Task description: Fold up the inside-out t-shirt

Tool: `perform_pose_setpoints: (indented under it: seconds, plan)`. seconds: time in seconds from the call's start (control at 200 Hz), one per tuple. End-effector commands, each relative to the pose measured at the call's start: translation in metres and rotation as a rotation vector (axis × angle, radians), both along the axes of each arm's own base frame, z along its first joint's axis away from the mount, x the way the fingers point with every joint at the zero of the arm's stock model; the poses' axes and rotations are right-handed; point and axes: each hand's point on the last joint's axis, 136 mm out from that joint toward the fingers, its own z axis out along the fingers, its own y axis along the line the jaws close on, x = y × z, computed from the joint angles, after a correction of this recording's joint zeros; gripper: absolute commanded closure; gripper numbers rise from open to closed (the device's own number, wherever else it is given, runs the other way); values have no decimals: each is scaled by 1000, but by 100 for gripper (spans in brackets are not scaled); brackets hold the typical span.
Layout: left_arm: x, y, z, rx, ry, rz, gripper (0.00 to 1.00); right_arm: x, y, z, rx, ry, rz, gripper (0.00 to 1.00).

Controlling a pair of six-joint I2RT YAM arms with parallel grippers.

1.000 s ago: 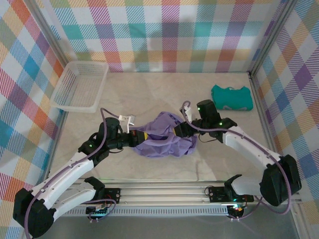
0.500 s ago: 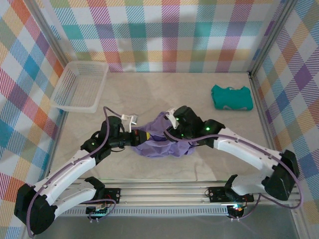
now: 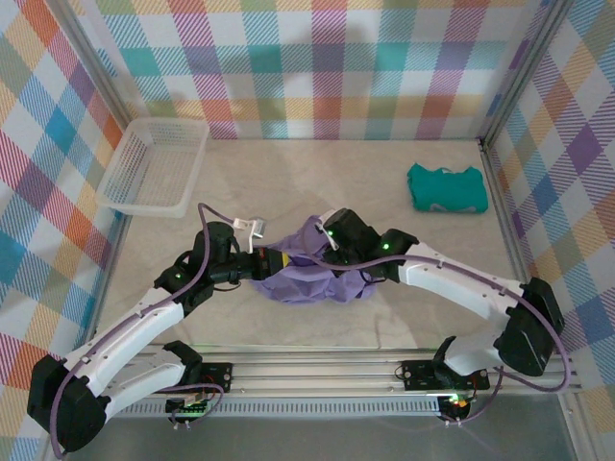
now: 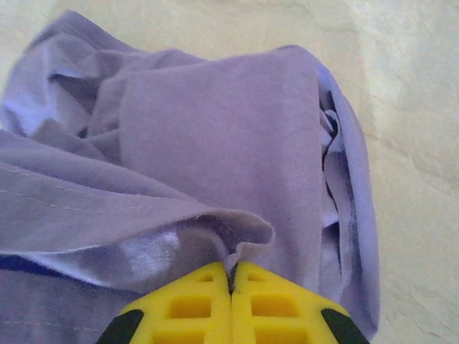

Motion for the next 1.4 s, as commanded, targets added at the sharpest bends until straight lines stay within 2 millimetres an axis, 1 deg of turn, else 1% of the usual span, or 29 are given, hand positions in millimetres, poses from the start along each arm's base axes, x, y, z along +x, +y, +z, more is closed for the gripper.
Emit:
perform_pose_setpoints:
  seconds: [0.0, 0.115, 0.175, 0.255, 0.305, 0.445, 0.525, 0.59, 0.67, 0.765, 0.935, 1.075, 1.155, 1.31, 1.395]
  plan:
    - [4, 2, 4, 32, -27, 18, 100, -12, 10, 39, 172, -35, 104, 100]
    - [9, 6, -1, 62, -20, 49, 100, -28, 16, 63, 332, 2, 215, 100]
    - [11, 8, -3, 72, -18, 65, 100, -37, 21, 72, 399, 30, 276, 100]
    - [15, 11, -4, 85, -15, 92, 100, -47, 25, 81, 469, 73, 347, 100]
    - [17, 14, -5, 92, -16, 112, 100, -53, 27, 86, 505, 100, 387, 98]
    - [23, 27, -12, 137, -9, 190, 100, -61, 22, 94, 591, 144, 453, 96]
    - [23, 30, -16, 148, -5, 200, 100, -61, 17, 91, 632, 173, 457, 95]
    - [22, 29, -18, 143, 0, 194, 100, -60, 15, 84, 642, 194, 452, 94]
    - [21, 29, -17, 136, -2, 190, 100, -59, 13, 76, 637, 211, 441, 91]
    - [20, 28, -15, 130, -8, 182, 100, -57, 11, 71, 644, 221, 433, 89]
    - [18, 27, -13, 122, -11, 172, 100, -55, 13, 67, 659, 243, 428, 85]
    - [16, 26, -12, 115, -11, 166, 100, -51, 15, 64, 660, 250, 419, 84]
    - [16, 26, -11, 113, -12, 165, 100, -48, 14, 61, 648, 247, 405, 86]
    - [15, 25, -10, 106, -13, 159, 100, -43, 12, 57, 630, 242, 375, 81]
    - [15, 25, -8, 104, -15, 160, 100, -42, 12, 56, 622, 243, 365, 80]
